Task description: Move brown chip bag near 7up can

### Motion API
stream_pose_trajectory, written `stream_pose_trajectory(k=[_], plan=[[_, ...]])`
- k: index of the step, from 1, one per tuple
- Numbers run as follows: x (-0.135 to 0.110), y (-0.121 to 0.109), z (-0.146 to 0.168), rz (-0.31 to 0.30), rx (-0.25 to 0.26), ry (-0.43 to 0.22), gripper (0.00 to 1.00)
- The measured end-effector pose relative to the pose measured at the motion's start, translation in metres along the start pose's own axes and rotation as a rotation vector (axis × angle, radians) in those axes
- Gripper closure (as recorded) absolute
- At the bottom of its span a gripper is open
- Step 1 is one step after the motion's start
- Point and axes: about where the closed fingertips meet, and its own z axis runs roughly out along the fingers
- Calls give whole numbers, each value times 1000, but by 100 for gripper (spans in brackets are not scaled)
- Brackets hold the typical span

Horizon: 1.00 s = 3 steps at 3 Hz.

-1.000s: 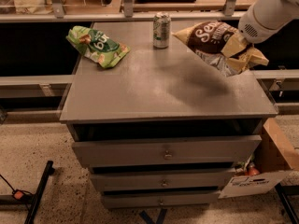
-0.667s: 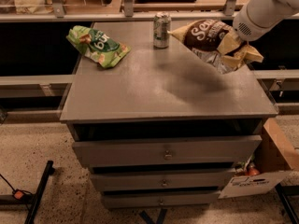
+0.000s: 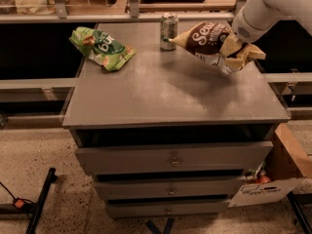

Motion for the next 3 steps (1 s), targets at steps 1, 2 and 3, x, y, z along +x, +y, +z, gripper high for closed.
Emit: stream_pose_trajectory(k=[1,2,3], plan=[[-3,-5,12,-50,11,26,58],[-7,-6,19,-84,1,20,35],[-12,-6,18,-98,-24,-8,12]])
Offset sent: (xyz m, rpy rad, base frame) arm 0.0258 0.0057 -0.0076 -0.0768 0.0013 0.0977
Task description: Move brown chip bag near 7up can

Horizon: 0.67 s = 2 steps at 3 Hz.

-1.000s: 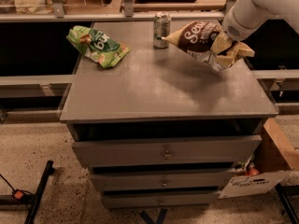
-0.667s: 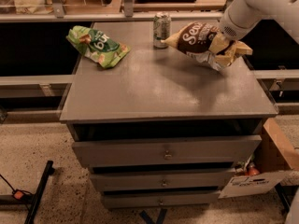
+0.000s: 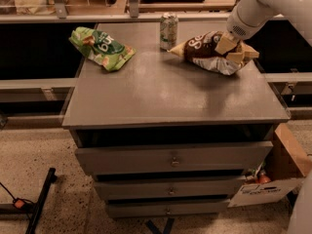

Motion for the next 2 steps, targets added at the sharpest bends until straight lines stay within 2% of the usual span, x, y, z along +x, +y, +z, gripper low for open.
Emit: stream_pose_trajectory(k=[1,2], plan=[[-1,1,2,-1,-3,0,0],[-1,2,-4,-9,-3,11,0]])
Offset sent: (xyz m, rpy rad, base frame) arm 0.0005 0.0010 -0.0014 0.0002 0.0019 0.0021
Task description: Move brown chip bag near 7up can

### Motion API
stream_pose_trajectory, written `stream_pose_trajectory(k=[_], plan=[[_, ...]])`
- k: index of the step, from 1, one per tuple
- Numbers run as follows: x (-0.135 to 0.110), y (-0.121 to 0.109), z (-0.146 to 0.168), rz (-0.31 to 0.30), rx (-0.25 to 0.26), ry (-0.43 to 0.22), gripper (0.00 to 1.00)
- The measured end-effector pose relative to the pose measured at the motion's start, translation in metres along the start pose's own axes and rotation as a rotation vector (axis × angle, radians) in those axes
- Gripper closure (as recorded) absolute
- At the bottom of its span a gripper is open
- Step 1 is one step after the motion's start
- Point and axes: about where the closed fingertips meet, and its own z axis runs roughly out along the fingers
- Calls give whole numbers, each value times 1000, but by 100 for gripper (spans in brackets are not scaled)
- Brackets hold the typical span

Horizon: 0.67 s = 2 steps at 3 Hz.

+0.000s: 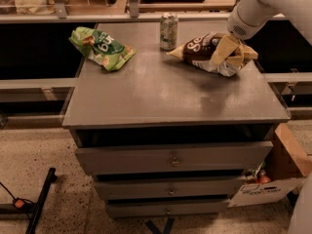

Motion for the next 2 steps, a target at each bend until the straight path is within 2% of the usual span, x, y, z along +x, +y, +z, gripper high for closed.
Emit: stream_pose_trajectory(k=[1,2], plan=[[6,-10,-30,23,51,14,0],[5,-11,-34,25,57,12,0]])
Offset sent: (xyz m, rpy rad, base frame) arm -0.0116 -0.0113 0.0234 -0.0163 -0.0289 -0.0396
